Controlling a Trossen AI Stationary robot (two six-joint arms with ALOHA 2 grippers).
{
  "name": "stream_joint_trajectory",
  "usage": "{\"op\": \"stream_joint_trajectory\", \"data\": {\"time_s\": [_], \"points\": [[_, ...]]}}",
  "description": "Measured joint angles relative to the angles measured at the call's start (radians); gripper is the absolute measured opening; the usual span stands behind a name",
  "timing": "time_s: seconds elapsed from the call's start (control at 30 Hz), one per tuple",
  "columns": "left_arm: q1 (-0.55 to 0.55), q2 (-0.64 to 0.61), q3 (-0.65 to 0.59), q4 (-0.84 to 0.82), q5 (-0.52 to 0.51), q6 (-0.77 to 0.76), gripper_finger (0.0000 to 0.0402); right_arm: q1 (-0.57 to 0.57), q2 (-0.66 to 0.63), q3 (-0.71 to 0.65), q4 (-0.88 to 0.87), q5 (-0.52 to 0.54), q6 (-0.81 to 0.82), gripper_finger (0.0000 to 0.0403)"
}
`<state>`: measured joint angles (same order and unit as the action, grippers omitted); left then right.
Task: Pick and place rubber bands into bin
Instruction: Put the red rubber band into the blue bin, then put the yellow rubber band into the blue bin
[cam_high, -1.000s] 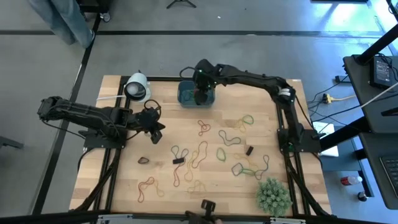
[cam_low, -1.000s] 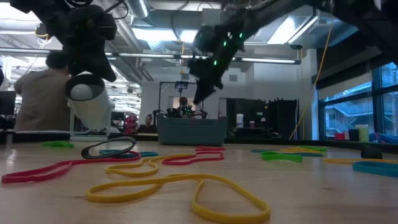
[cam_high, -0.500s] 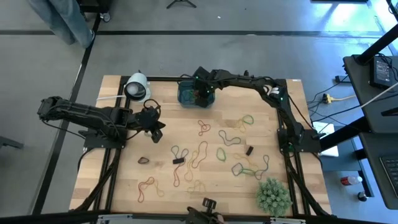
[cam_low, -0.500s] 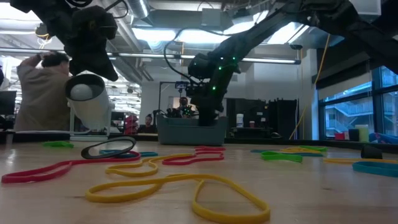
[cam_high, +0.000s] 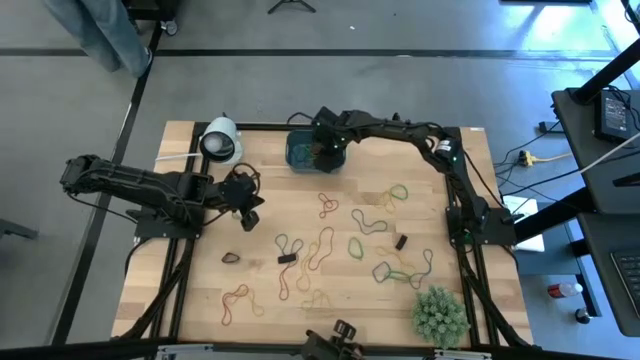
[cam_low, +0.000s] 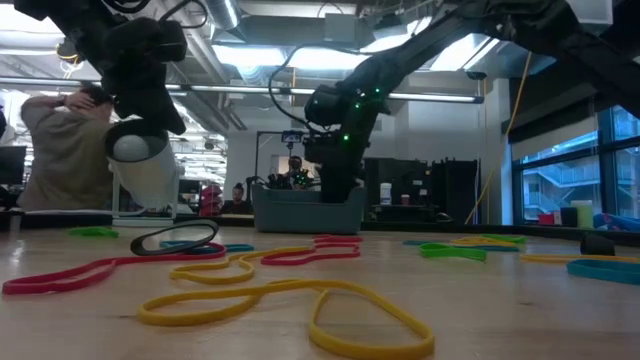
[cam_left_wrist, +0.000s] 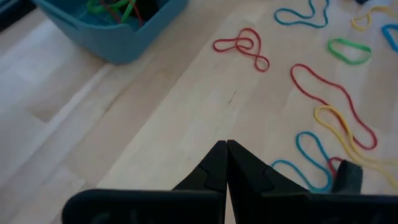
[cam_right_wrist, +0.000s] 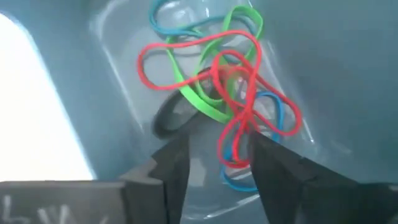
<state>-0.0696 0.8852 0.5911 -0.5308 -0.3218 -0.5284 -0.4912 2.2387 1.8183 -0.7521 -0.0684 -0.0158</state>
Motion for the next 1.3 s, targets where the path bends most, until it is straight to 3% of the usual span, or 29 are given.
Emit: {"op": "stream_joint_trajectory", "data": {"time_s": [0.2, 0.43, 0.53, 0.7, 0.77, 0.87, 1.03, 1.3], "points": [[0.0, 0.0, 0.0, -0.002, 0.001, 0.108, 0.0002, -0.012, -0.041, 0.0, 0.002, -0.005, 0.103, 0.0186], [0.0, 0.0, 0.0, -0.02, 0.007, 0.252, 0.0002, -0.013, -0.112, 0.0, -0.049, -0.005, 0.173, 0.0172], [0.0, 0.0, 0.0, -0.019, 0.002, 0.283, 0.0002, -0.001, -0.148, 0.0, -0.094, -0.005, 0.18, 0.0139], [-0.001, 0.0, 0.0, -0.019, 0.007, 0.298, 0.0002, 0.041, -0.227, -0.004, -0.168, -0.044, 0.174, 0.0033], [-0.003, 0.0, 0.0, -0.019, 0.047, 0.331, 0.0002, 0.068, -0.266, -0.029, -0.169, -0.054, 0.172, 0.0011], [-0.023, 0.002, 0.0, -0.019, 0.096, 0.334, 0.0002, 0.112, -0.358, -0.117, -0.127, -0.051, 0.188, 0.0014], [-0.09, 0.038, 0.003, -0.021, 0.068, 0.234, 0.0002, 0.203, -0.551, -0.351, -0.029, 0.019, 0.252, 0.0004], [-0.2, 0.231, 0.139, -0.161, 0.057, 0.067, 0.0002, 0.387, -0.883, -0.727, 0.17, 0.075, 0.414, 0.0003]]}}
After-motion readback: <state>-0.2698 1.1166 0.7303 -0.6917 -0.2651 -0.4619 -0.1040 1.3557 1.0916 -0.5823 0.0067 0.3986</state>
